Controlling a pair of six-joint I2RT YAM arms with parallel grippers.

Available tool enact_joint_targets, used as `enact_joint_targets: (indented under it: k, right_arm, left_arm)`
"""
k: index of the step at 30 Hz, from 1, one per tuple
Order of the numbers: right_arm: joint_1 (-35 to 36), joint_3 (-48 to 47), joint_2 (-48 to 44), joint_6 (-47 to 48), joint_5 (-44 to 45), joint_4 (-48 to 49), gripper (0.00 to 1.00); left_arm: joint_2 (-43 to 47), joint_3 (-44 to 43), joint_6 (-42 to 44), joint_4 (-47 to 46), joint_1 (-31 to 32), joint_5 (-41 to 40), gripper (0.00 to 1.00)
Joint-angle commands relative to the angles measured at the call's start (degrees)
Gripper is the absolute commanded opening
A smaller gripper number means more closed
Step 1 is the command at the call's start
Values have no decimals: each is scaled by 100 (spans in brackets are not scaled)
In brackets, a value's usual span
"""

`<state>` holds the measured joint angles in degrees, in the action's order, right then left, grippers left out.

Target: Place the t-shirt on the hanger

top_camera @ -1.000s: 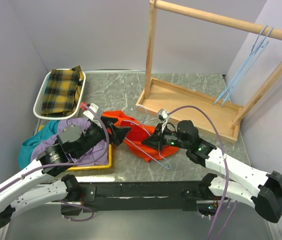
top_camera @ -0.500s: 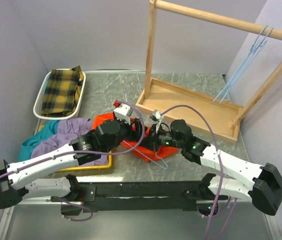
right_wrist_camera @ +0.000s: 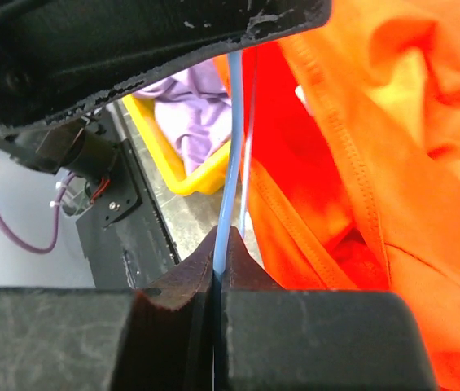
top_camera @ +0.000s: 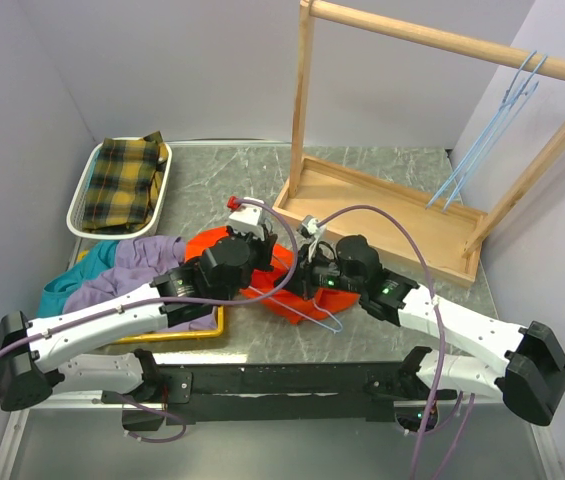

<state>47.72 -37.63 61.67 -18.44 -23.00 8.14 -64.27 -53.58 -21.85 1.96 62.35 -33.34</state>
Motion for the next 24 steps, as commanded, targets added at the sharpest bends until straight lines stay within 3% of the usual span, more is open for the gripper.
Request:
enact_joint_targets:
  k: [1,6,13,17,24]
  right_arm:
    - [79,-456,-111,-28,410,-93,11]
    - [79,-675,-559,-405,1182,-708,38]
    - [79,-983,-1227,-1197,2967,-1885,53]
    - [62,-1220,-912,-1364,3338,-2711,54]
    - [9,-1010,-332,-1399,2705,-2660,48]
  left_arm:
    - [28,49,31,-477,67,-515,1]
    - [213,278,128,-609,76,-744,1]
    - [415,480,154,-600,85,-902,1]
    - [564,603,181,-714,85,-858,1]
    - [705,726,268,-846,85,-682,1]
